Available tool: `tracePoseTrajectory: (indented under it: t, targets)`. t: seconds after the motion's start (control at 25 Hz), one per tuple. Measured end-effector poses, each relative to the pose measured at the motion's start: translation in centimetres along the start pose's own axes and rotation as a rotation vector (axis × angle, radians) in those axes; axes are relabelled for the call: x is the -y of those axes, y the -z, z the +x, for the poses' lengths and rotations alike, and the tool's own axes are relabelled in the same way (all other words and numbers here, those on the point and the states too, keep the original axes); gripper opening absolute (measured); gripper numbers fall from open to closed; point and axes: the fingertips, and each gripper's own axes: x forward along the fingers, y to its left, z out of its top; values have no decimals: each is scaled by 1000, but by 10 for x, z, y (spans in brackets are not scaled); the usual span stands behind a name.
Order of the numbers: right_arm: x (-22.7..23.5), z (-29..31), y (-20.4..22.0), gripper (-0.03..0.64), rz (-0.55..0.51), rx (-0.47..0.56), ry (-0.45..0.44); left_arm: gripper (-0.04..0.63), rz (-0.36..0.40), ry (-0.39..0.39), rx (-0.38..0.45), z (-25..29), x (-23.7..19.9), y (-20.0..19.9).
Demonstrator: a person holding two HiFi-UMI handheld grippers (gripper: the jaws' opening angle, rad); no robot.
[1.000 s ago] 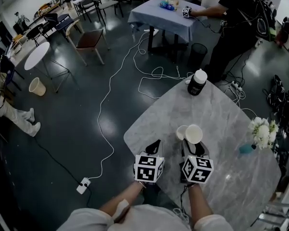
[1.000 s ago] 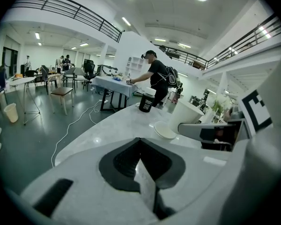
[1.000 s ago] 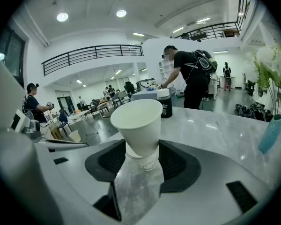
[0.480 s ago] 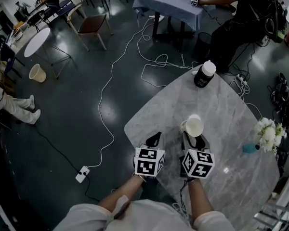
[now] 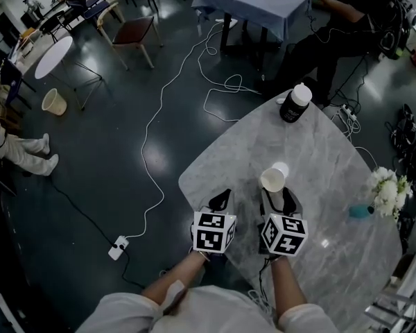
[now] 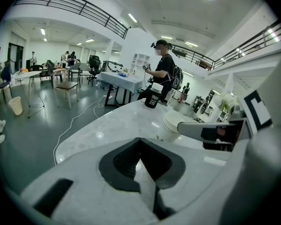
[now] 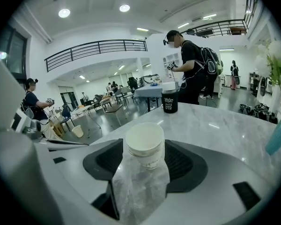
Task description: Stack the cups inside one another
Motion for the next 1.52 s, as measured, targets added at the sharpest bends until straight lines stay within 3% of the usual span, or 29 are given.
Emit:
tracePoseTrajectory:
  t: [0.76,0.92,1.2,1.52]
  targets:
    - [-8,-48,-11,219,45,81,26,-5,30,34,35,-38,9,-1]
    - [-15,-68,-10,134,40,106,44,-5,34,43,54,-55,9,0]
    - [-25,-104,-2,43,56,148,99,-5,61,92,92,-83,12,1]
    - [-48,-141,18,17,77,164,135,-5,121,162,100,-120,20,10]
